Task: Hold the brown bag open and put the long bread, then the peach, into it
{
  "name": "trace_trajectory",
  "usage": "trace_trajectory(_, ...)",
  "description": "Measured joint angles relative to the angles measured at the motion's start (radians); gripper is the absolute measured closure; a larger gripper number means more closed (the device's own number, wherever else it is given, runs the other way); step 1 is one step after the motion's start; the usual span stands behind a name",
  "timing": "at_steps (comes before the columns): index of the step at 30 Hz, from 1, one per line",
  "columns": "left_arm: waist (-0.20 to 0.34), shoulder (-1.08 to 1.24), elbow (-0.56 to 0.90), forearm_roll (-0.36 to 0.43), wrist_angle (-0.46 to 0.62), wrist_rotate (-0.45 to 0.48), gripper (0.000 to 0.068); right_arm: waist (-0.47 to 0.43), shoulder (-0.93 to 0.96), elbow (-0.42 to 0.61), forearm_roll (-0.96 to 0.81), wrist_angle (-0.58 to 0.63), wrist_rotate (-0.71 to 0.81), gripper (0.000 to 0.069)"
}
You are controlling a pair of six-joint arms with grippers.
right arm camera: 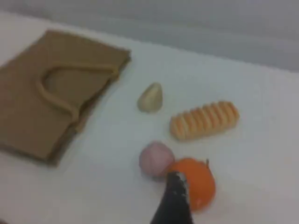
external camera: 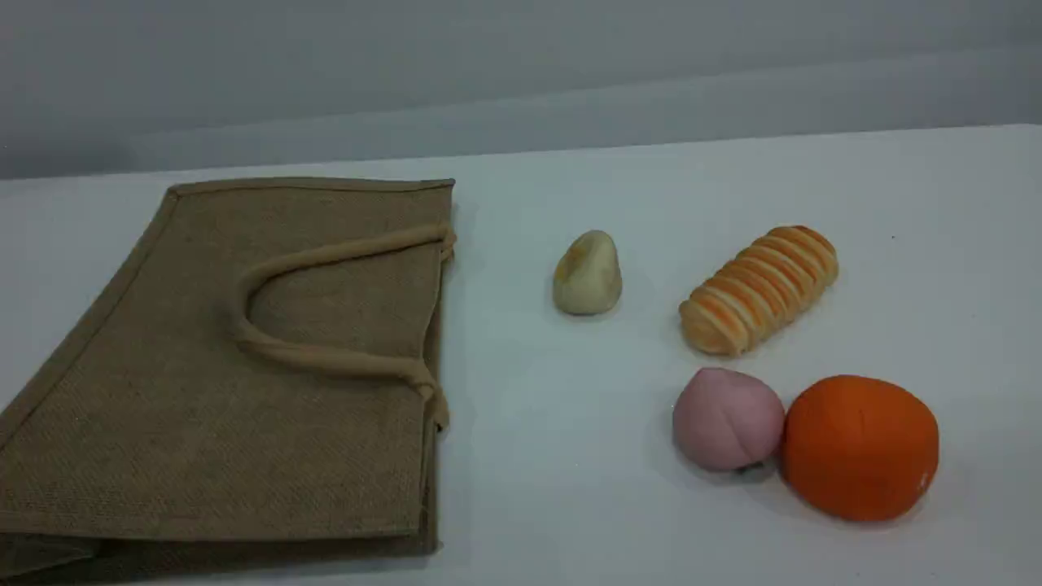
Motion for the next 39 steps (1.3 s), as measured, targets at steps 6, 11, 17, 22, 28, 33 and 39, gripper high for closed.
trace_trajectory(6,0.000,0.159,-0.130,-0.002,-0.026,-0.004,0.0190,0.000,0.137,-0.090,-0.015,-0.018,0.020,0.0143)
trace_trajectory(11,0.000,0.331,-0.270,-0.010,-0.026,-0.010,0.0190,0.000,0.305,-0.205,-0.045,-0.063,0.018,0.0143)
trace_trajectory(17,0.000,0.560,-0.404,-0.010,-0.048,-0.010,0.0190,0.000,0.532,-0.334,-0.050,-0.125,0.016,0.0143)
trace_trajectory(22,0.000,0.766,-0.498,-0.006,-0.055,-0.010,0.0190,0.000,0.704,-0.426,-0.052,-0.152,0.016,0.0143)
trace_trajectory(28,0.000,1.022,-0.611,-0.005,-0.057,-0.010,0.0190,0.000,0.906,-0.523,-0.055,-0.155,0.016,0.0143)
trace_trajectory(33,0.000,1.207,-0.662,-0.006,-0.062,-0.010,0.0190,0.000,1.049,-0.576,-0.055,-0.157,0.016,0.0143)
trace_trajectory(39,0.000,1.376,-0.707,-0.007,-0.114,-0.010,0.0190,0.000,1.183,-0.604,-0.057,-0.186,0.016,0.0143)
